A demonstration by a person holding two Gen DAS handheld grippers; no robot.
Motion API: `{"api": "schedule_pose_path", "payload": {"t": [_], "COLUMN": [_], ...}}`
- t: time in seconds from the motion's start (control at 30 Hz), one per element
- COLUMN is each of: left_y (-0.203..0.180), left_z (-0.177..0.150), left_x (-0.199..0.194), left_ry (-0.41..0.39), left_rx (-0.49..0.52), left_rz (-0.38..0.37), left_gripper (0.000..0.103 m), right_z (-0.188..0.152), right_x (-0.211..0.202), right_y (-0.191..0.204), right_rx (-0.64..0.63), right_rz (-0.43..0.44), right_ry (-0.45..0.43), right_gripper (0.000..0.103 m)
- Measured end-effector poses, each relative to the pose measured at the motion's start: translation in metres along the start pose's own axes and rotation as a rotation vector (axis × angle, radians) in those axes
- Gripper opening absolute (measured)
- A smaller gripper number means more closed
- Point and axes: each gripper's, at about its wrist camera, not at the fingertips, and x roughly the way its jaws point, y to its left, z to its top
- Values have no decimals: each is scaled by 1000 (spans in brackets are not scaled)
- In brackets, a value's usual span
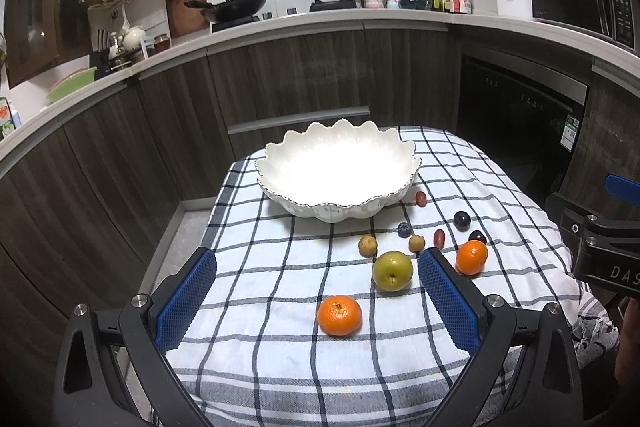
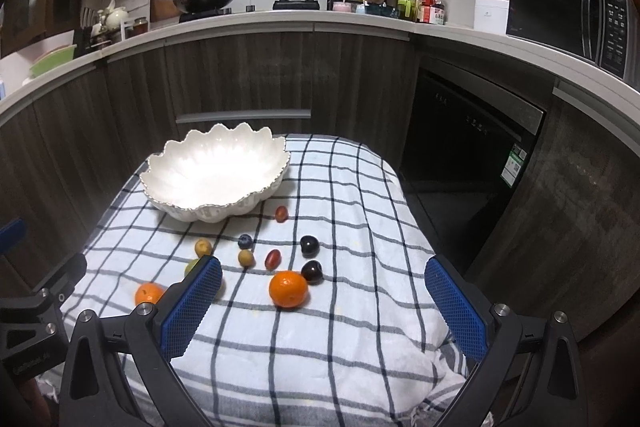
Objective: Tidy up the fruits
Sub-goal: 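Move both tools toward the fruits, left toward the pear, right toward the mandarin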
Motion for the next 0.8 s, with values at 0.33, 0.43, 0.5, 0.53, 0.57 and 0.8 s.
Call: {"api": "schedule_pose_path", "payload": {"t": [0.33,0.43,0.5,0.53,0.57,0.8], "left_y": [-4,-6,-7,-9,-9,-13], "left_z": [4,3,3,3,3,2], "left_x": [33,41,45,49,51,65], "left_ry": [60,78,89,94,97,117], "left_rx": [15,21,24,27,28,32], "left_rz": [-13,-26,-34,-39,-41,-66], "left_gripper": [103,103,103,103,103,103], "right_z": [8,8,7,7,7,6], "right_x": [30,39,43,46,48,64], "right_y": [5,6,6,7,7,10], "right_rx": [-18,-18,-22,-24,-25,-45], "right_rz": [-2,-4,-9,-11,-13,-2], "right_ry": [47,64,76,81,86,122], "right_gripper": [103,102,102,102,102,94]}}
